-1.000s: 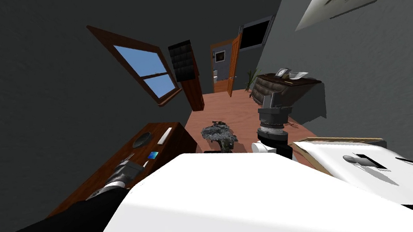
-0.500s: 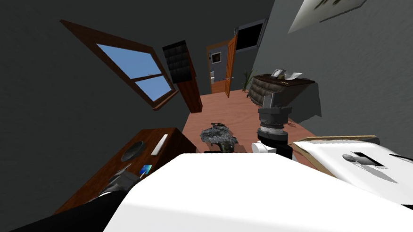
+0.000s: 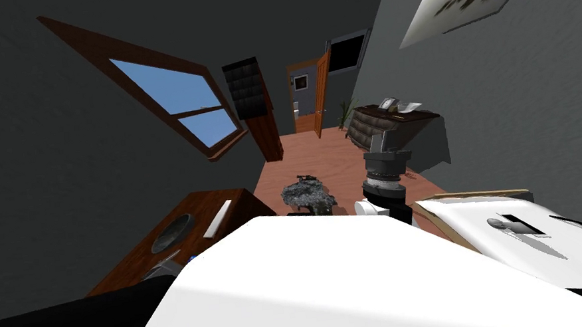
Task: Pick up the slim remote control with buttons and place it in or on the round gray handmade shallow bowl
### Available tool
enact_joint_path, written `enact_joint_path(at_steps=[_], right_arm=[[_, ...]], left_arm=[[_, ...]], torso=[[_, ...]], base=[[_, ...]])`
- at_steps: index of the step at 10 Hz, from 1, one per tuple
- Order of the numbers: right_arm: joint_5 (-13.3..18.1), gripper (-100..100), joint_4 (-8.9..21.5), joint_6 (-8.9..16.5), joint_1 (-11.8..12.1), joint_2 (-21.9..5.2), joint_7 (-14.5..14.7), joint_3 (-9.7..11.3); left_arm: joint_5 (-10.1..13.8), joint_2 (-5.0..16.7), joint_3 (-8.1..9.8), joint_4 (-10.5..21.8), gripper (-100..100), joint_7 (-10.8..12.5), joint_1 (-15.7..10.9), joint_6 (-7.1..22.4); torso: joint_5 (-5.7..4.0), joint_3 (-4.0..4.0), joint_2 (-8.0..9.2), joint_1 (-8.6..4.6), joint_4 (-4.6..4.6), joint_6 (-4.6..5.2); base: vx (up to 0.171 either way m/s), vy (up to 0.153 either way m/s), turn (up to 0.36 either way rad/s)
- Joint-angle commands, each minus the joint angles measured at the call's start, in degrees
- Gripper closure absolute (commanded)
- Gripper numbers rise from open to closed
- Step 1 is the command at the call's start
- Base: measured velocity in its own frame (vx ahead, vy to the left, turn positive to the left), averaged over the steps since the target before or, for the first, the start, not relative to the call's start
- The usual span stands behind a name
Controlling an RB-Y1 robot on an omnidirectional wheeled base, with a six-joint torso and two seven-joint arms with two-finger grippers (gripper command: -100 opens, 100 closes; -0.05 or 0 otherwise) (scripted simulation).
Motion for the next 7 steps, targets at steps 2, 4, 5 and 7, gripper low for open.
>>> enact_joint_path(at_steps=[2, 4, 5, 7], right_arm=[[0.00, 0, 0.00, 0.00, 0.00, 0.00, 0.00, 0.00], [0.00, 0, 0.00, 0.00, 0.00, 0.00, 0.00, 0.00], [0.00, 0, 0.00, 0.00, 0.00, 0.00, 0.00, 0.00], [0.00, 0, 0.00, 0.00, 0.00, 0.00, 0.00, 0.00]], left_arm=[[4.02, 2.03, -0.15, 1.17, -100, 1.98, 3.72, 2.63], [6.19, 2.79, -0.56, 1.68, -100, 3.23, 5.65, 4.50], [8.00, 3.49, -1.10, 2.21, -100, 4.42, 7.37, 6.25], [9.86, 4.11, -1.76, 2.76, -100, 5.56, 8.87, 7.88]], torso=[[0.00, 0.01, 0.04, -0.02, 0.00, 0.00], [-0.03, -0.02, 0.00, -0.15, -0.01, -0.01], [-0.02, 0.03, 0.07, -0.07, 0.01, 0.00], [0.02, -0.05, -0.06, 0.05, -0.02, -0.02]], base=[[0.172, 0.056, -0.054], [0.141, 0.047, -0.047], [0.214, 0.085, -0.070], [0.183, 0.115, 0.010]])
